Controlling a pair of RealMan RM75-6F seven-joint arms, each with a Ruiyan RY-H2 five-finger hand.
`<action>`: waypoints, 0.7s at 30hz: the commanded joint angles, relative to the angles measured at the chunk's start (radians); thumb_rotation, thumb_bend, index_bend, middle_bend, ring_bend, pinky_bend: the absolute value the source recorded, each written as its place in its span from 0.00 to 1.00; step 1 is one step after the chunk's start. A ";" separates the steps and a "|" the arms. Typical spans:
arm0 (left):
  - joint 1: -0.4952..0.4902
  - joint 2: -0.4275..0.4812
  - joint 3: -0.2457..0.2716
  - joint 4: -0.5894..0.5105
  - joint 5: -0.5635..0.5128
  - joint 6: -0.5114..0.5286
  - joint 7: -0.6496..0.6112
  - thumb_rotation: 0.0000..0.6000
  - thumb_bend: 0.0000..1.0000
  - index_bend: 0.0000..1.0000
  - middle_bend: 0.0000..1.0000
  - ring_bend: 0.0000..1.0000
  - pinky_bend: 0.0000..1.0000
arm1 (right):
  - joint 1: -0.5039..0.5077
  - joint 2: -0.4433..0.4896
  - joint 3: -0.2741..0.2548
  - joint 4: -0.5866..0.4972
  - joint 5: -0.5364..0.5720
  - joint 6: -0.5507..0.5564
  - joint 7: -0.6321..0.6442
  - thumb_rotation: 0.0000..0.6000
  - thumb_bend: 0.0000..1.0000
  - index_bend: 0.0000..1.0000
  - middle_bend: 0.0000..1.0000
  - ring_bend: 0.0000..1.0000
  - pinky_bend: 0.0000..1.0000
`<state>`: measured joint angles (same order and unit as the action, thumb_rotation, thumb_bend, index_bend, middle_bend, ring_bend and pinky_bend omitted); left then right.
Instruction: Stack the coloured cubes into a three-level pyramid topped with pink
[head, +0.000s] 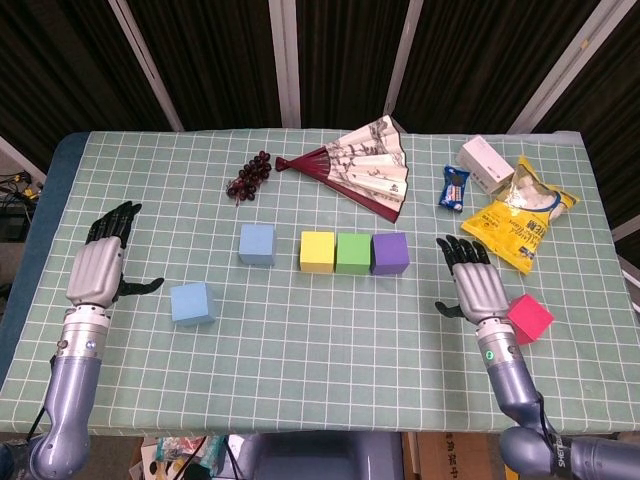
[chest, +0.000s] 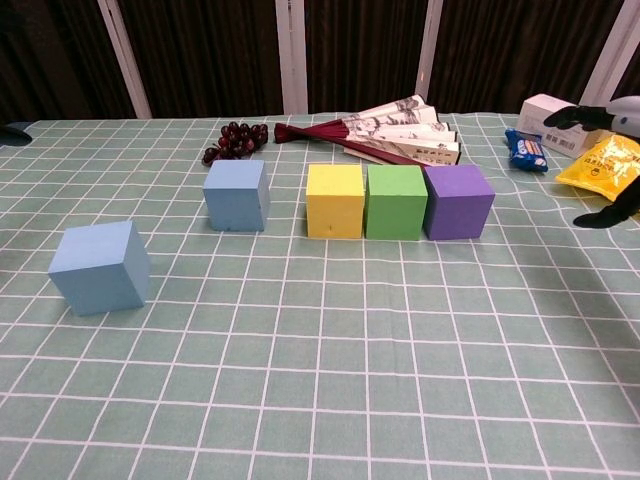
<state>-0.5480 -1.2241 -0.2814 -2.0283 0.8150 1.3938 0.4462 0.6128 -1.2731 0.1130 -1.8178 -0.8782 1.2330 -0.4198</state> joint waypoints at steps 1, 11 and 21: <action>-0.002 -0.005 0.003 0.003 0.001 0.002 0.007 1.00 0.11 0.00 0.00 0.00 0.00 | -0.045 0.033 -0.025 -0.003 -0.067 0.009 0.058 1.00 0.24 0.00 0.07 0.00 0.00; -0.002 -0.009 -0.010 -0.009 0.019 0.026 0.009 1.00 0.11 0.00 0.00 0.00 0.00 | 0.004 0.033 0.019 0.071 0.015 -0.141 0.072 1.00 0.24 0.00 0.07 0.00 0.00; 0.007 0.010 -0.026 -0.026 0.027 0.034 -0.010 1.00 0.11 0.00 0.00 0.00 0.00 | 0.111 -0.024 0.076 0.150 0.192 -0.253 -0.017 1.00 0.24 0.00 0.10 0.00 0.00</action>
<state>-0.5413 -1.2148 -0.3068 -2.0540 0.8417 1.4273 0.4370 0.7049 -1.2846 0.1760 -1.6818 -0.7085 0.9969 -0.4203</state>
